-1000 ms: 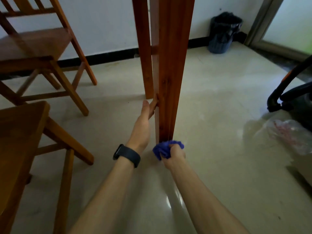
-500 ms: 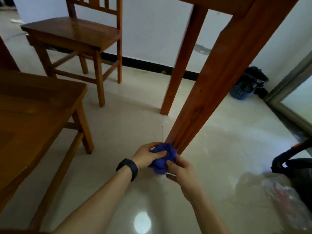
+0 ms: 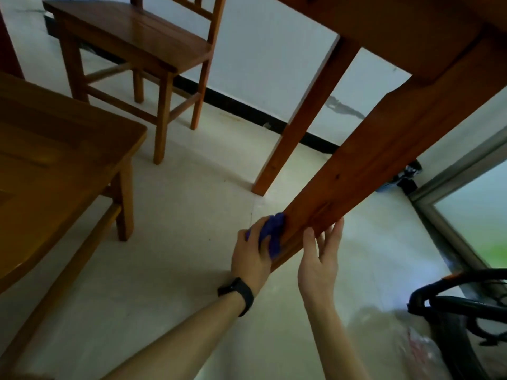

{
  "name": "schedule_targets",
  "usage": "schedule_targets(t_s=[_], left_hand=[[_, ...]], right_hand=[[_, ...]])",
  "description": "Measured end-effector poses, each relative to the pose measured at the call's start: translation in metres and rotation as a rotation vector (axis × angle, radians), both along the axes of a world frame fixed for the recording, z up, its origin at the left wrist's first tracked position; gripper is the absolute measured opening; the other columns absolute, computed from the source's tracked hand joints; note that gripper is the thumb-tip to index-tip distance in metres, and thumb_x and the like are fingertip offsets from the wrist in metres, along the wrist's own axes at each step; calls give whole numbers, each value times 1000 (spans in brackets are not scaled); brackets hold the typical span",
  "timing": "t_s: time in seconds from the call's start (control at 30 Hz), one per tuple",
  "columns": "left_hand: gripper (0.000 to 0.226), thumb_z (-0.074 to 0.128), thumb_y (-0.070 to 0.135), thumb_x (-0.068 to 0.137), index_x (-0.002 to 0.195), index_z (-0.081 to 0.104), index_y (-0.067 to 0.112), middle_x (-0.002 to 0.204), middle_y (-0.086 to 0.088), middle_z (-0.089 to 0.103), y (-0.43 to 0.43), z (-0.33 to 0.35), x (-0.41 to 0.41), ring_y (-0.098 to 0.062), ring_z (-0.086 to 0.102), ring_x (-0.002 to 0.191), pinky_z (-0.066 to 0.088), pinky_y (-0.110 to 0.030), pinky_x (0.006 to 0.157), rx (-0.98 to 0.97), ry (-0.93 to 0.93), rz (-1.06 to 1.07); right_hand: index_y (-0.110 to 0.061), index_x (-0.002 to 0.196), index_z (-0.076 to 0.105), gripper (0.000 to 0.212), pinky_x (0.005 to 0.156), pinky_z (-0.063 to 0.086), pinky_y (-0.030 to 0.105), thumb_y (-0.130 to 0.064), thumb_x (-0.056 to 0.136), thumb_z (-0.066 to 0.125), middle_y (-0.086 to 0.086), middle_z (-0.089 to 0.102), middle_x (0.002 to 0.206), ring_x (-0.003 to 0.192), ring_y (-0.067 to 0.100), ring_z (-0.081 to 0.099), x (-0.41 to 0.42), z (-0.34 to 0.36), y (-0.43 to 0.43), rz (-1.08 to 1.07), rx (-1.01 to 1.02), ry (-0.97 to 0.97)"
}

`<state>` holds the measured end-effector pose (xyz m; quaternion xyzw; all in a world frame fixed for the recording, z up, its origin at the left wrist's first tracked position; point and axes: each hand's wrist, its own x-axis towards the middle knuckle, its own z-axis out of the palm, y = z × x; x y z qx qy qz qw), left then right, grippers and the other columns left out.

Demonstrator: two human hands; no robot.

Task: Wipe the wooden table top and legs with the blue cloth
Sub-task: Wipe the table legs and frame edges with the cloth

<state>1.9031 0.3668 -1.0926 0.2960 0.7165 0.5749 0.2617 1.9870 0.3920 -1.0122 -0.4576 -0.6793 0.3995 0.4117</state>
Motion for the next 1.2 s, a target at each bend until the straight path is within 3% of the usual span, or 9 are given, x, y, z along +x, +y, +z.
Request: schedule_targets(t_s=[0.1,0.2,0.4,0.53,0.63,0.8,0.9,1.03,1.2], left_hand=[[34,39,41,101,135,38,46,123,-4,52,-21,-73,-42,-26,61,100,55,-39,88,-386,126,-282],[32,41,43,100,132,39,42,121,-11,58,-29,-94,-80,-30,63,93,56,-43,82,-485,65,-88],[35,45,37,103,137,39,37,124,9,53,10,-6,-47,-9,60,101,44,-11,66,93,-23,84],[26,35,42,105,128,38,51,117,8,37,9,-9,4,-15,55,99,38,-14,62,-25,10,-7],[29,33,45,103,131,29,51,112,3,39,6,-30,-23,-20,56,90,47,-27,70,-293,123,-209],[22,40,37,98,120,40,32,94,-6,61,-20,-57,-39,-24,61,74,49,-31,62,-577,132,-547],[32,53,34,90,121,45,35,115,-5,61,-32,-58,-35,-24,63,99,55,-38,82,-673,2,-813],[59,61,45,94,134,27,18,128,-7,54,-23,-21,-29,-25,56,117,48,-39,100,-412,-327,-654],[35,66,34,92,123,51,27,129,-5,61,-16,34,-25,-24,59,119,46,-47,106,-73,-518,-617]], right_hand=[[-56,148,2,66,110,35,39,-37,102,45,-31,24,148,142,15,35,3,-2,2,-12,-4,-76],[-59,147,0,74,111,35,44,-27,102,48,-18,25,158,142,18,37,7,-9,5,11,-3,-103],[-59,147,-2,77,109,38,42,-23,102,50,-22,27,155,142,18,37,3,-14,2,-25,-5,-90],[-58,148,-4,80,105,41,35,-22,102,51,-43,26,132,137,9,38,2,-14,0,-25,-15,-100],[-57,148,-5,81,105,40,32,-23,101,52,-55,19,115,119,-4,36,3,-14,-5,-23,-47,-134],[-58,147,-8,83,107,40,40,-29,100,54,-32,29,142,138,12,40,9,-18,-15,31,-114,-220],[-57,149,3,77,108,41,41,-39,97,57,-16,34,155,136,17,45,25,-26,-11,91,-231,-261],[-36,141,38,60,88,52,33,-61,89,55,-3,50,143,112,13,58,45,-23,-21,238,-620,-439],[-31,127,53,35,87,58,44,-32,94,64,-4,71,111,94,20,72,52,-3,-23,167,-671,-8]])
